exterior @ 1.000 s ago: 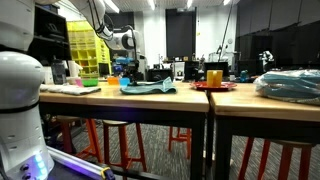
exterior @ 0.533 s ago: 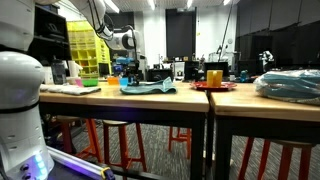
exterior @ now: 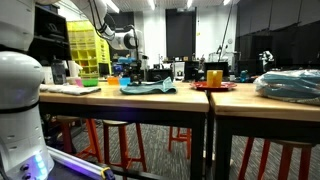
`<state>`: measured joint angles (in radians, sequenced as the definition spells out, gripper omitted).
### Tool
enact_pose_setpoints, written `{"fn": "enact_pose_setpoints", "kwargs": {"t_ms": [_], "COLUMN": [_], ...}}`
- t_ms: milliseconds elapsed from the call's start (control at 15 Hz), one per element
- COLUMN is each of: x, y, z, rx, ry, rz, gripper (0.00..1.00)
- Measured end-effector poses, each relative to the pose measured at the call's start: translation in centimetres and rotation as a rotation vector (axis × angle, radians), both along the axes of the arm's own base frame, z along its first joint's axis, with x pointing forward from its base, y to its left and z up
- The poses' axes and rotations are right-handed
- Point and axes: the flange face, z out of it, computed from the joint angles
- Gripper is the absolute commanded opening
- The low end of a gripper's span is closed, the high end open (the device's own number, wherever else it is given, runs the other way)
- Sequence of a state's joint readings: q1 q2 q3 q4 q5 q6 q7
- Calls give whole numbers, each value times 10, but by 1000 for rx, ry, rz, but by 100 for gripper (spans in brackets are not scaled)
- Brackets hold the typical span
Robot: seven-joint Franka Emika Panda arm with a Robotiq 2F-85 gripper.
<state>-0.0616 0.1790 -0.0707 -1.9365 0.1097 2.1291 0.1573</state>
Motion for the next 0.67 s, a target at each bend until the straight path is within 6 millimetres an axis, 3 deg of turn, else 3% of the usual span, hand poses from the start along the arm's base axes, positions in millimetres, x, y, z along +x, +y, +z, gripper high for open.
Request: {"fn": "enact_pose_setpoints", "kwargs": {"t_ms": [533,667], "x": [-4,-5], "y": [-15,-17], "z": [4,3], "rx": [76,81], "ry": [23,32], "rz": [-21,-23], "gripper": [100,96]}}
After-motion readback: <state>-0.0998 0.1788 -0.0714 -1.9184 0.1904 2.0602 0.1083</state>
